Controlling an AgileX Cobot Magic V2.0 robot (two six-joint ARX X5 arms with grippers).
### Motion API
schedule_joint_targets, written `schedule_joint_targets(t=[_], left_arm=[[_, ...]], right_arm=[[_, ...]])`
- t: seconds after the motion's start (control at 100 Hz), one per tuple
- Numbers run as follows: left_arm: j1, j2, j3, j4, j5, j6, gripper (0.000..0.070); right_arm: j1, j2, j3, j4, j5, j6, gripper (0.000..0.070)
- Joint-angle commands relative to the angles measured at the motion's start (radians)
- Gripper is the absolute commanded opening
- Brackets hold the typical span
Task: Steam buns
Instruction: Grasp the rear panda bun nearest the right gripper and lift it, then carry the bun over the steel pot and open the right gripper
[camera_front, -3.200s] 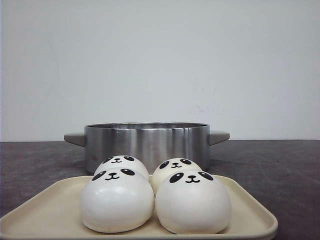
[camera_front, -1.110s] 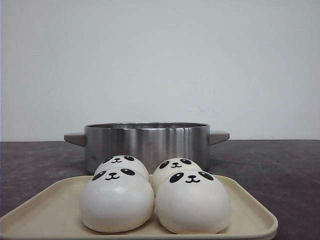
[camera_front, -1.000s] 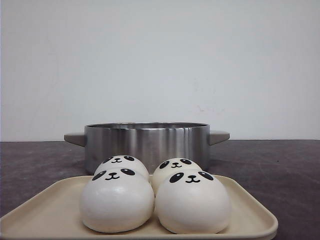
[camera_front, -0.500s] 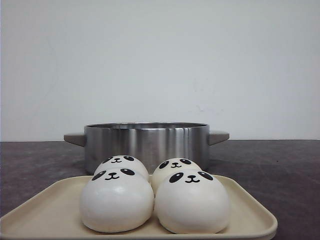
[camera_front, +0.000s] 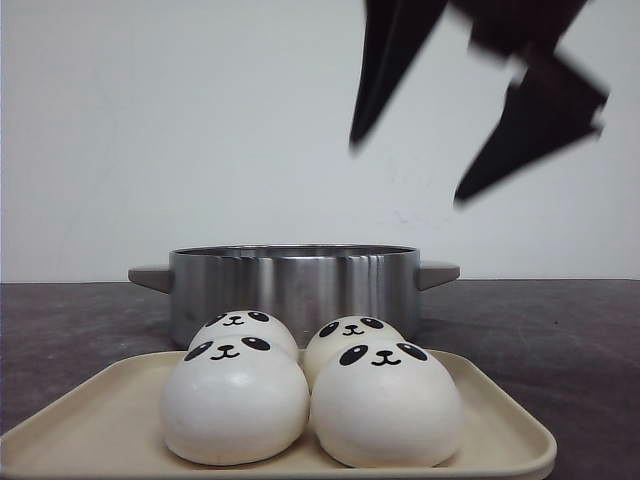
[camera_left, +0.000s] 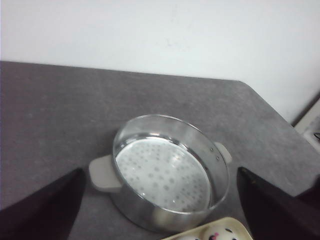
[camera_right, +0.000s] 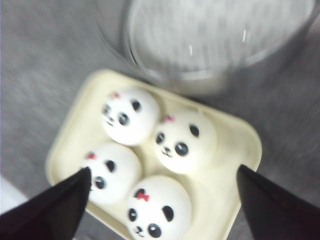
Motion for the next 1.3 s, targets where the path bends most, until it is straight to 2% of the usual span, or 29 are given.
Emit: schedule_joint_targets(t=[0.0,0.18,0.56,0.59,0.61,0.62,0.7,0.71,0.89,1.05,1.15,1.23,1.29], left_arm=[[-0.010,0.005,0.014,0.005,-0.002,0.016,0.0586],[-0.042,0.005,0.014,0.004,-0.002,0.016,0.0585],[-0.093,0.005,0.014,0.004,-0.013,0.017,0.0585],[-0.097,0.005,0.014,0.004,-0.013,0.017,0.0585],[-0.100,0.005,0.014,0.004,-0.013,0.017,0.0585],[-0.100,0.005,0.014,0.004,-0.013,0.017,0.0585],[-0.109,0.005,0.014,0.004,-0.017,0.017,0.0585],[-0.110,0.005,0.014,0.003,-0.018,0.017,0.0585],[-0.122,0.005,0.014,0.002,-0.038,0.017,0.0585],[-0.126,0.005,0.014,0.003,-0.039,0.017,0.0586],[-0.129,0.005,0.014,0.003,-0.039,0.017,0.0586],[-0.134,0.005,0.014,0.004,-0.039,0.017,0.0586],[-0.137,0.005,0.014,0.004,-0.039,0.017,0.0585]], right_arm=[[0.010,0.074,0.020,0.009,-0.005,0.030,0.0523],[0.010,0.215,0.021,0.079,-0.008,0.031,0.0523],[0.010,0.382,0.021,0.178,-0.012,0.110,0.0514],[0.010,0.391,0.021,0.178,-0.012,0.113,0.0460],[0.010,0.394,0.021,0.175,-0.012,0.115,0.0379],[0.010,0.394,0.021,0.174,-0.012,0.115,0.0363],[0.010,0.396,0.021,0.178,-0.008,0.114,0.0025],[0.010,0.396,0.021,0.179,-0.007,0.113,0.0000],[0.025,0.332,0.044,0.190,-0.011,0.106,0.0007],[0.080,0.193,0.148,0.122,-0.063,0.064,0.0007],[0.108,0.123,0.261,0.070,0.029,-0.001,0.0006],[0.113,0.102,0.361,0.086,0.141,-0.048,0.0006],[0.101,0.104,0.422,0.106,0.186,-0.089,0.0006]])
